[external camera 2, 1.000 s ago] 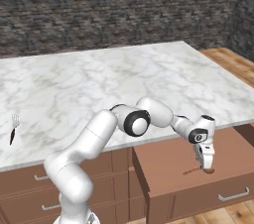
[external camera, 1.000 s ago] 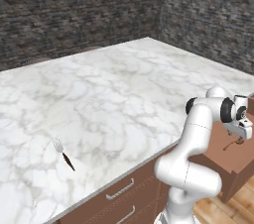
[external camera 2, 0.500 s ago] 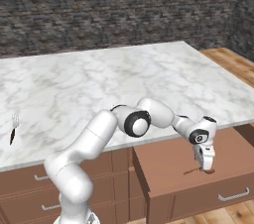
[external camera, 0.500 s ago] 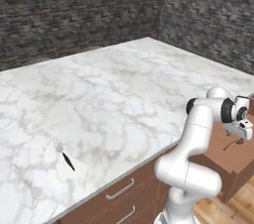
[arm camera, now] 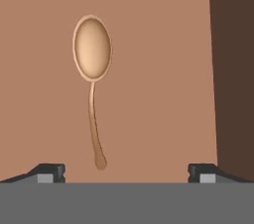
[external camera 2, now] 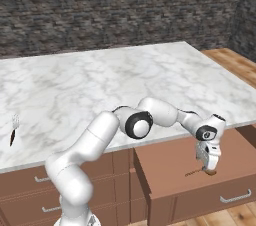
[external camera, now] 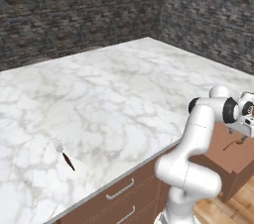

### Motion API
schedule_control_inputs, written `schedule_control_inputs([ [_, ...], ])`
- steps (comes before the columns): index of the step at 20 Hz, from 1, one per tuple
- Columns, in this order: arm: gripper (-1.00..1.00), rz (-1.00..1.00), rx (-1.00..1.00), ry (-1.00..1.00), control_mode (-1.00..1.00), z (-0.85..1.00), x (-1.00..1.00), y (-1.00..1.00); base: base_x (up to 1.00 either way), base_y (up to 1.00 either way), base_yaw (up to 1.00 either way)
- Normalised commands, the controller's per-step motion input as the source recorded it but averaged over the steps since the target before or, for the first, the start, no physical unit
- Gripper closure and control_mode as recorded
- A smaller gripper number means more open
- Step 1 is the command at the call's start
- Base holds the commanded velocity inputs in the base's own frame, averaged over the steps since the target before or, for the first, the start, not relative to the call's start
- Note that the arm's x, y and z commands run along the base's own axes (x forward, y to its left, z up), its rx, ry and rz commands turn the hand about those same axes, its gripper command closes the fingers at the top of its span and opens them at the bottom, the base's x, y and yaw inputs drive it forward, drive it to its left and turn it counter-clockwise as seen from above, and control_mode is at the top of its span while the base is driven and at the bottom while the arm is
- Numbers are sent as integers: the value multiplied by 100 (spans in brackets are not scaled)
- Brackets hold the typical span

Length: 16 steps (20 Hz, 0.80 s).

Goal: Organize the utensils by type. Pick up the wooden spoons from the counter and place them in the open cabinet. Then pick up the metallic utensils from the counter and place them in the open drawer.

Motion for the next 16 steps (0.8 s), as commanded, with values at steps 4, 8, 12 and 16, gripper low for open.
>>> schedule_control_inputs([
  [4, -100, 0, 2, 0, -100, 33, -17, 12, 0, 0, 0],
  [8, -100, 0, 0, 0, -100, 35, -19, 21, 0, 0, 0],
  [12, -100, 0, 0, -4, -100, 35, -28, 26, 0, 0, 0],
  [16, -100, 0, 0, -10, -100, 36, -31, 42, 0, 0, 0],
])
